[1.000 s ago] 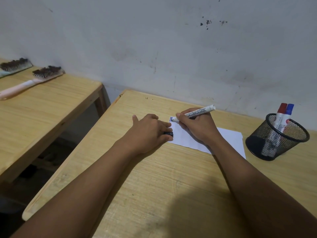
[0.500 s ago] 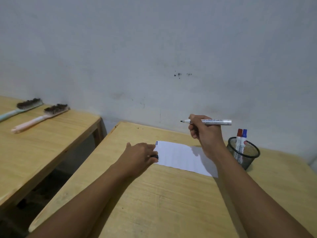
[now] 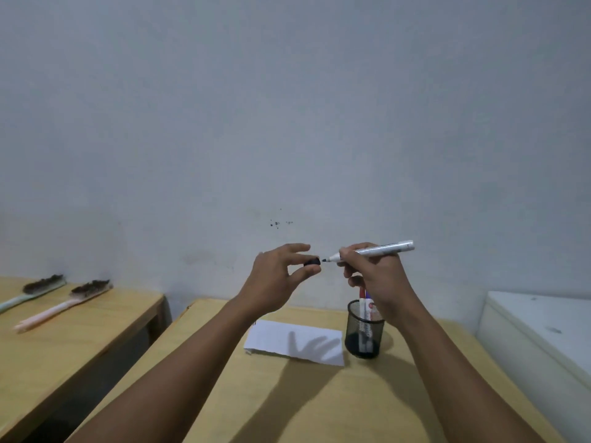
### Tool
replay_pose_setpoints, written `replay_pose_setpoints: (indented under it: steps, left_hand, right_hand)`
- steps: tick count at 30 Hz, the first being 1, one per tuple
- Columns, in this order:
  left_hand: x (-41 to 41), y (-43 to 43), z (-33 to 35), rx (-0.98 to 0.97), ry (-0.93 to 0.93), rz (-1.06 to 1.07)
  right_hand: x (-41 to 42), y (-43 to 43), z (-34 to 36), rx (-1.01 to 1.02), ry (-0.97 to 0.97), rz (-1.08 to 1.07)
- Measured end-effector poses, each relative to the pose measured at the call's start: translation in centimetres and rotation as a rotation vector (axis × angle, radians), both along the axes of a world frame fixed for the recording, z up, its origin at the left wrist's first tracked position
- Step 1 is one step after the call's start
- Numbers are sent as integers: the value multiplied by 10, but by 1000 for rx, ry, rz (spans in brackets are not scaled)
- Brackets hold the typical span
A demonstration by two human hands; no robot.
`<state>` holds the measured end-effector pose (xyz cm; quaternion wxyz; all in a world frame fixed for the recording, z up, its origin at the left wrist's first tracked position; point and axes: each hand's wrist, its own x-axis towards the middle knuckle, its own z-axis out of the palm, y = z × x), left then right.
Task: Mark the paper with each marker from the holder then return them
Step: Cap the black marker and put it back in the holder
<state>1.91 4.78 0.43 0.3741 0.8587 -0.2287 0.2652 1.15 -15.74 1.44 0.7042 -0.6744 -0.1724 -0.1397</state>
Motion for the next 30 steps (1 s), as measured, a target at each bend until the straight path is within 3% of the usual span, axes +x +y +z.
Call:
replay_pose_setpoints:
  steps: [9,12,16,18,21,24,27,30]
  left_hand:
    - [-43,-45,47,89,-142,-142]
    - [-49,-52,54,155,-312,-113]
    - [-55,-60,54,231,-646,52]
    - [-57,-61,53,268,-720,94]
    - [-54,-57,56,274,-606,60]
    - [-50,-54,63,147,-413,-44]
    - [-41,-55,64,15,-300,-84]
    - [-27,-61,58,-28,-214,-60]
  right_hand:
    - [-59,-40,45,-151,-104,-20]
    - [-67,-41,48,-152,-111,-62]
    - [-66,-31,50,9,-25,-62]
    - [-65,-28,50,66,51,-40]
    - [-65,-24,44,75,208,-64]
    - [-55,-17,31,165,337,-221]
    - [-47,-12,19,178,214,-420]
    - [-35,-12,3,98,34,-400]
